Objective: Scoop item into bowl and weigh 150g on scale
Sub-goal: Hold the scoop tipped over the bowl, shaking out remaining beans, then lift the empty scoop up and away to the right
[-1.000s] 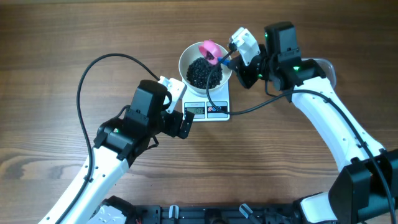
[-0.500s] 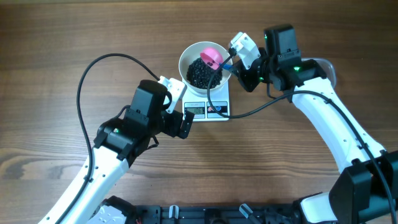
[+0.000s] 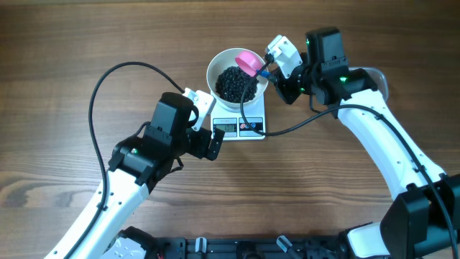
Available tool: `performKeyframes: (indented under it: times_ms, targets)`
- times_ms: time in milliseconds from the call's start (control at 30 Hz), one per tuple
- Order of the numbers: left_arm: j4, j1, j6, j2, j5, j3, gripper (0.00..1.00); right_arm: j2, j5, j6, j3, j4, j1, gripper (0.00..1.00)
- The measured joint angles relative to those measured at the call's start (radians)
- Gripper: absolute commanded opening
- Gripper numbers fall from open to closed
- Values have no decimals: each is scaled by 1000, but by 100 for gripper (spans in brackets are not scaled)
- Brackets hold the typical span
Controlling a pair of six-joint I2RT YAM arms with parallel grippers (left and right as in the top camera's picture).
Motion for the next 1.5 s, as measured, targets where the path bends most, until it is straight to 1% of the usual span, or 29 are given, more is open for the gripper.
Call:
performKeyframes:
  times_ms: [100,200,300,367,500,633,767,833,967,1067,1233,1267,1500]
  targets:
    - [0,0,0,0,0,0,100,0,-47,24,0,24,0,4]
    - [0,0,0,0,0,0,100,0,-42,44,0,27,0,4]
    - [0,0,0,0,0,0,100,-2,-43,117,0,60,0,4]
    - [0,0,0,0,0,0,100,-10,-55,188,0,112,-1,4]
    - [0,0,0,0,0,0,100,-60,-77,289,0,177,-29,4]
    - [0,0,0,0,0,0,100,-135,-90,339,0,183,-132,4]
    - [0,0,0,0,0,0,100,-209,-105,402,0,172,-302,4]
    - [0,0,0,0,0,0,100,-232,-113,420,0,145,-385,4]
    - [0,0,0,0,0,0,100,-250,-123,432,0,12,-568,4]
    - [0,0,0,0,0,0,100,-250,-116,438,0,-76,-654,4]
    - [0,0,0,0,0,0,100,-250,-23,439,0,-97,-682,4]
    - [0,0,0,0,0,0,100,-250,-14,439,0,-80,-682,4]
    - [0,0,0,0,0,0,100,-233,19,446,0,217,-682,4]
